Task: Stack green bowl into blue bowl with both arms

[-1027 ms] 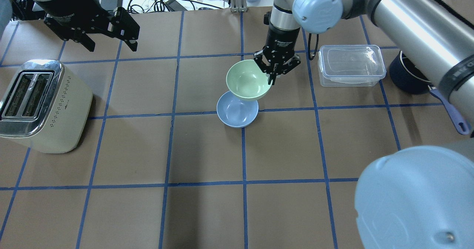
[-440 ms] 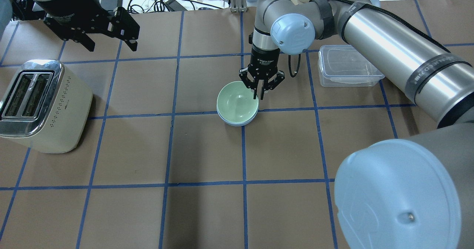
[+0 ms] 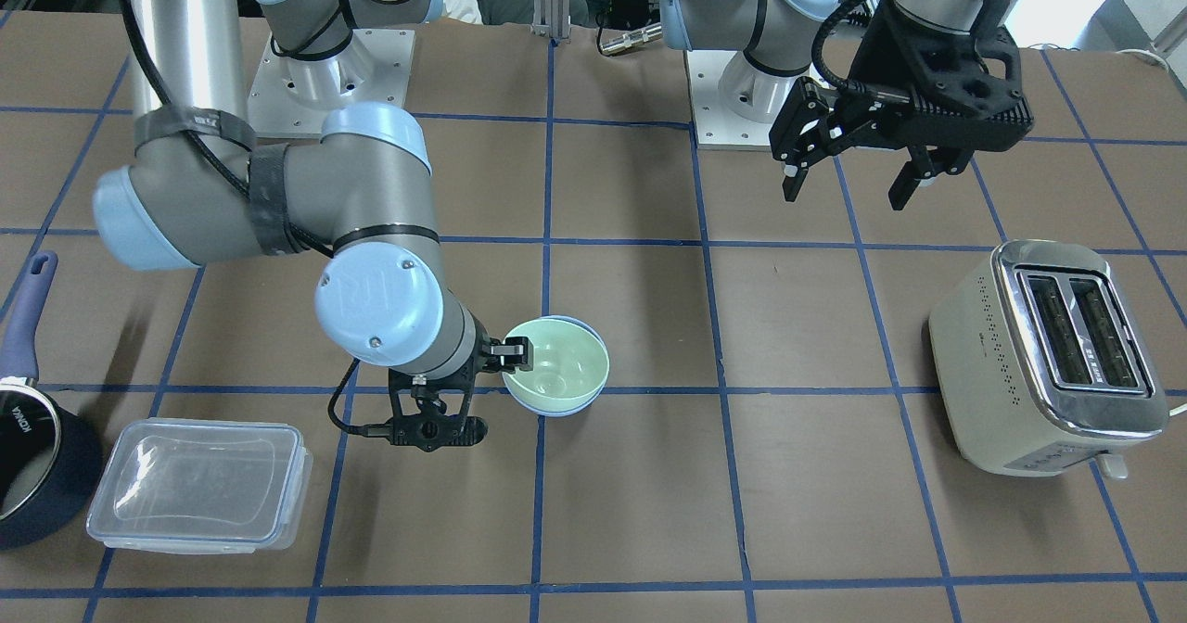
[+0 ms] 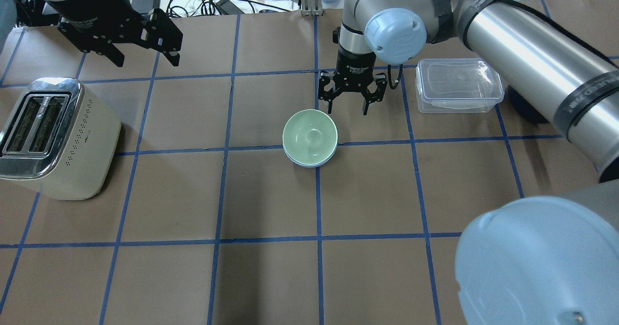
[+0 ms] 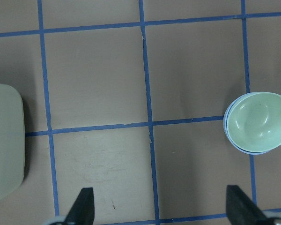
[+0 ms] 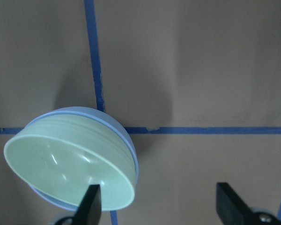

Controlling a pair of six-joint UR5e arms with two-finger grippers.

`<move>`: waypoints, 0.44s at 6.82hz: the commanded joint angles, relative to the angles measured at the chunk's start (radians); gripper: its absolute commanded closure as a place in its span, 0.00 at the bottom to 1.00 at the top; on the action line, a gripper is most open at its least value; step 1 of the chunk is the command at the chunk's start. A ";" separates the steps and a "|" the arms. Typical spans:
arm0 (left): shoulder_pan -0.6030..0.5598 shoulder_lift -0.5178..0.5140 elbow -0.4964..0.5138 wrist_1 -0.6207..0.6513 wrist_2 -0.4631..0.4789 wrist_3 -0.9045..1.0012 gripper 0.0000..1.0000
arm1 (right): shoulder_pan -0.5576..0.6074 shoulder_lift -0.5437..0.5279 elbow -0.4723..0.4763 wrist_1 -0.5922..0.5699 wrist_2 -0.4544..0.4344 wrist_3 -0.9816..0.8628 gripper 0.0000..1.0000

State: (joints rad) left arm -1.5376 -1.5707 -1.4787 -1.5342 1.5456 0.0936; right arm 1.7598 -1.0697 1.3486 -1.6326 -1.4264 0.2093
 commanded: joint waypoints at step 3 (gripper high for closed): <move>0.001 0.000 0.000 0.000 0.001 0.002 0.00 | -0.121 -0.218 -0.149 0.332 -0.064 -0.080 0.00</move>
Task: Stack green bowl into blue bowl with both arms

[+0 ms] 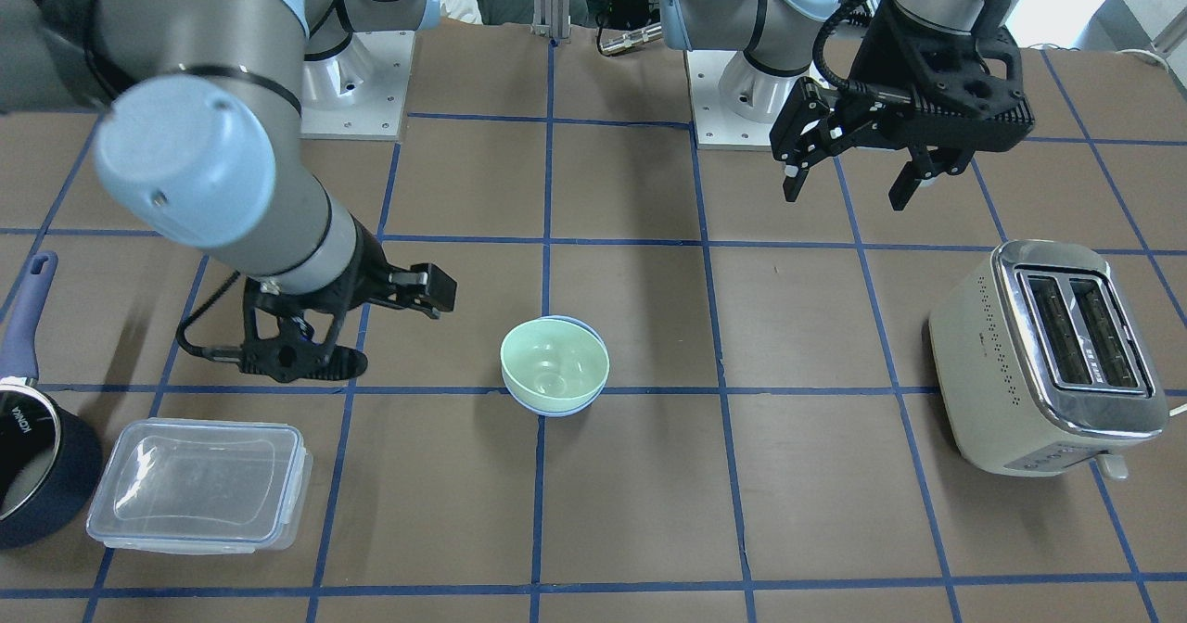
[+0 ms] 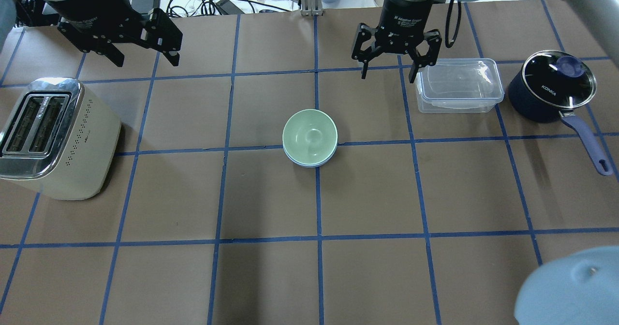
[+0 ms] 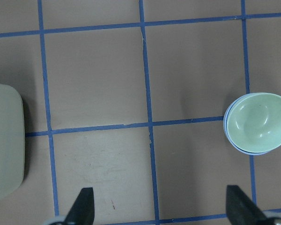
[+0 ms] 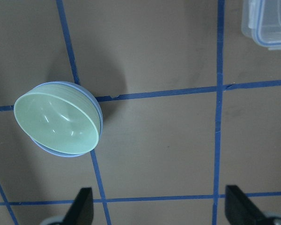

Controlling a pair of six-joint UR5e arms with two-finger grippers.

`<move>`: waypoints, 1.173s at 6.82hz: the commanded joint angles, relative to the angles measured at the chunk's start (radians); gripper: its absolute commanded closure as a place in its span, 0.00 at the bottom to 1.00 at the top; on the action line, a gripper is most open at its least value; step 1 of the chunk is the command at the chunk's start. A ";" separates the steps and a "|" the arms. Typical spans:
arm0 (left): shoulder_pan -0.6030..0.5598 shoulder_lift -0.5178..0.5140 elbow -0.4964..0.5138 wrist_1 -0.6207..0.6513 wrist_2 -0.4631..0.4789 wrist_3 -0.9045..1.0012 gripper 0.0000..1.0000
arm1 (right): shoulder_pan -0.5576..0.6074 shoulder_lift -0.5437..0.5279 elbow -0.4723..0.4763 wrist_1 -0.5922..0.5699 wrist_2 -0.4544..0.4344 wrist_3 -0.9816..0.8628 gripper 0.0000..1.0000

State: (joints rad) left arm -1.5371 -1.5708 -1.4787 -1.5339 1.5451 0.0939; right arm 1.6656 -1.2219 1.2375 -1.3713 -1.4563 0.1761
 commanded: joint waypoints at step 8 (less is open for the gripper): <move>0.003 0.000 -0.002 0.000 0.000 0.010 0.00 | -0.122 -0.372 0.279 -0.110 -0.068 -0.214 0.02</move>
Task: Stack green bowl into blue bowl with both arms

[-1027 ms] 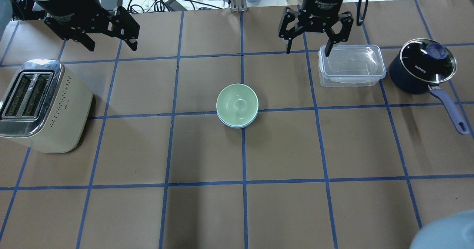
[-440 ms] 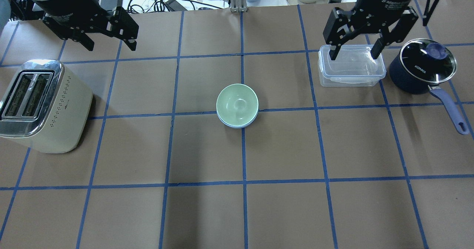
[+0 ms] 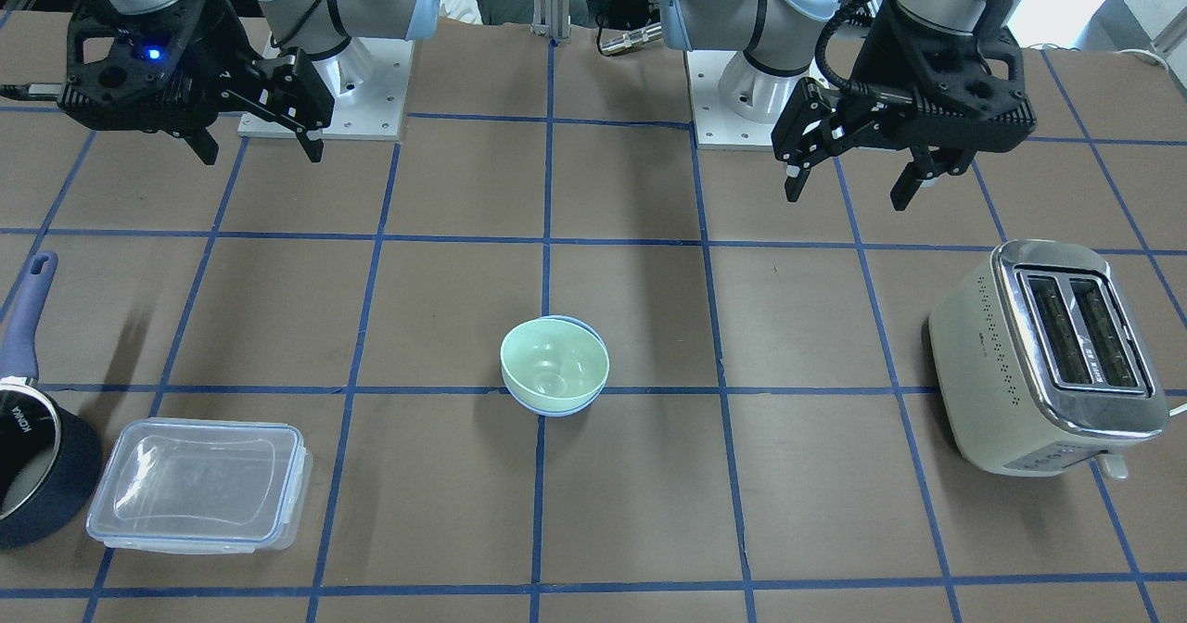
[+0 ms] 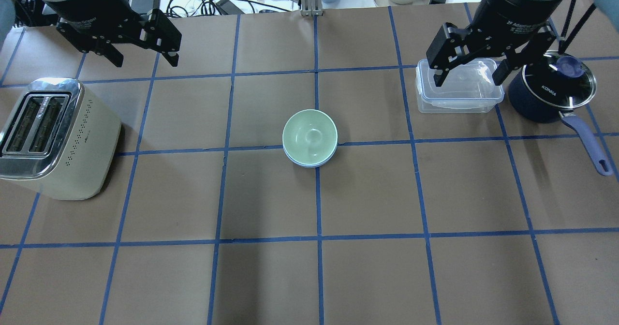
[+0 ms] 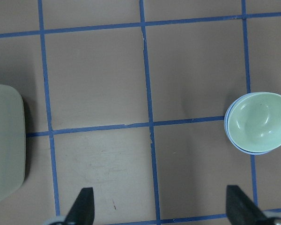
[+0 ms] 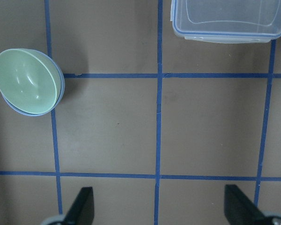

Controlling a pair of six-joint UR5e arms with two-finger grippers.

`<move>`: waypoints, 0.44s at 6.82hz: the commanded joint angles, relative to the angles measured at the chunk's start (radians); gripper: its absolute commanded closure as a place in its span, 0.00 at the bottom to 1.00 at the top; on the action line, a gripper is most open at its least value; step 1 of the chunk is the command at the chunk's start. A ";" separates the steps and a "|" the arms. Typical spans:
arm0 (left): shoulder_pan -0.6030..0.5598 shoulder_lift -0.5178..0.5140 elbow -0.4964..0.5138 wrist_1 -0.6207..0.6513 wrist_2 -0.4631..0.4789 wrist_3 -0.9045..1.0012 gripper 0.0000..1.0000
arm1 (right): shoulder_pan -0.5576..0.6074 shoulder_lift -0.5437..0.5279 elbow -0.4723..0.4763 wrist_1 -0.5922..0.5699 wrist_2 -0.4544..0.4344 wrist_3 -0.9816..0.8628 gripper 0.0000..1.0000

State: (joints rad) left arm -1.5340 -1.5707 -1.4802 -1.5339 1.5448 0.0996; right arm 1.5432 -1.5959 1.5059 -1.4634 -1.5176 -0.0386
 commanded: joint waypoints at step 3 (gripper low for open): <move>0.000 0.000 0.001 0.001 0.000 0.003 0.00 | -0.002 0.014 0.069 -0.130 -0.049 0.000 0.00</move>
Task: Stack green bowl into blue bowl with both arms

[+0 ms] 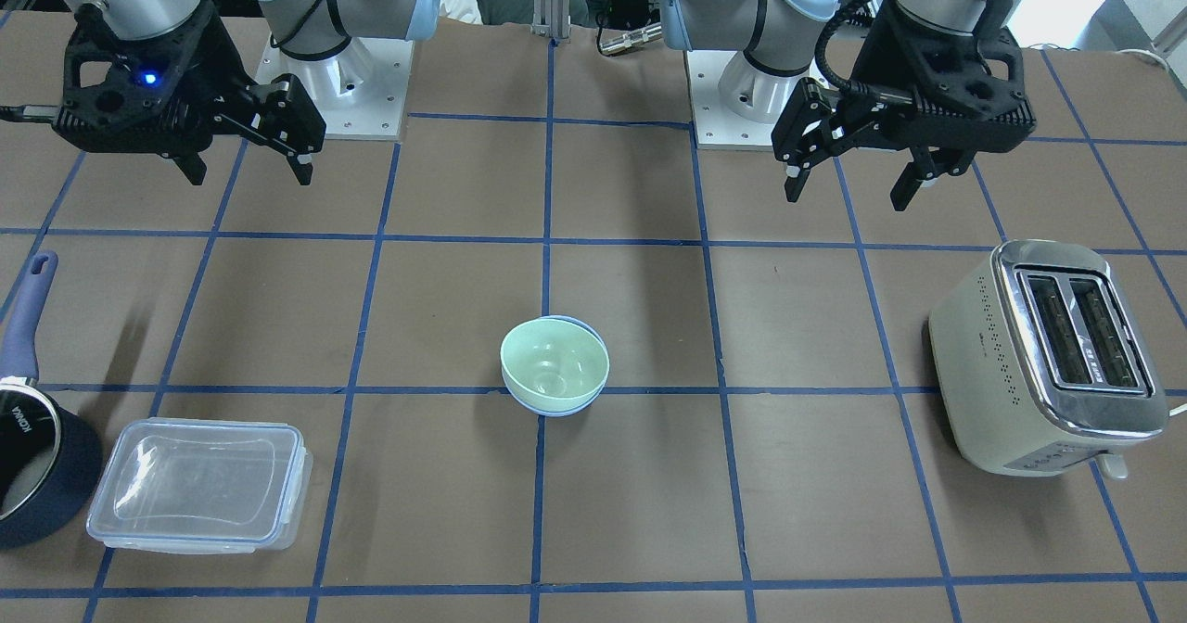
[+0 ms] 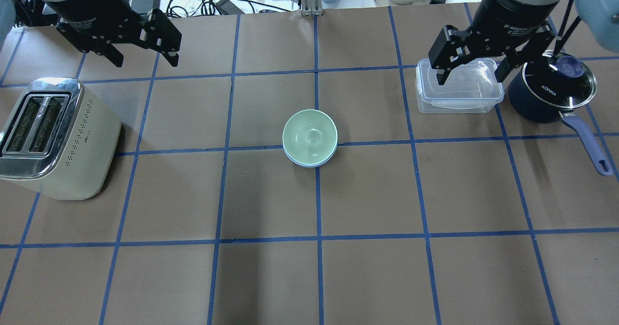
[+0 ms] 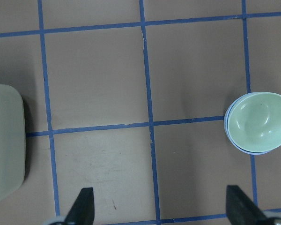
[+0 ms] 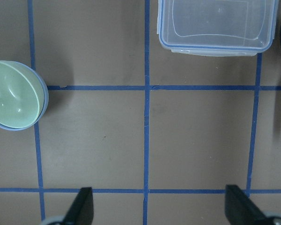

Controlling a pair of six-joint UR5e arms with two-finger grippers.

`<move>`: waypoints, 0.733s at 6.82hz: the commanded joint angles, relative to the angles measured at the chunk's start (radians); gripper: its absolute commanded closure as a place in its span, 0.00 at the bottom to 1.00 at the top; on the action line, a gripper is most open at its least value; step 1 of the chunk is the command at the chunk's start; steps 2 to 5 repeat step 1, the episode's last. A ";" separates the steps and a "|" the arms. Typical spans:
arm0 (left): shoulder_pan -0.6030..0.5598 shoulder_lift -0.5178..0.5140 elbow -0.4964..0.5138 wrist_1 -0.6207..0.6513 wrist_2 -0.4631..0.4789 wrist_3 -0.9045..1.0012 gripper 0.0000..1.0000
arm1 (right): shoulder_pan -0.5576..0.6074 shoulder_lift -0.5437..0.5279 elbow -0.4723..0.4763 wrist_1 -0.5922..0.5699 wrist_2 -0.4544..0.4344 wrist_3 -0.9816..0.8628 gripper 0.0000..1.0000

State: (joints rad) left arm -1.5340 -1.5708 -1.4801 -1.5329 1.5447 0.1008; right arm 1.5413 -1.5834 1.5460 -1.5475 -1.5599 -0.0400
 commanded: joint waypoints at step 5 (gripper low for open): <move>0.000 0.000 0.000 0.000 0.000 -0.001 0.00 | 0.000 0.002 0.029 -0.045 -0.006 0.002 0.00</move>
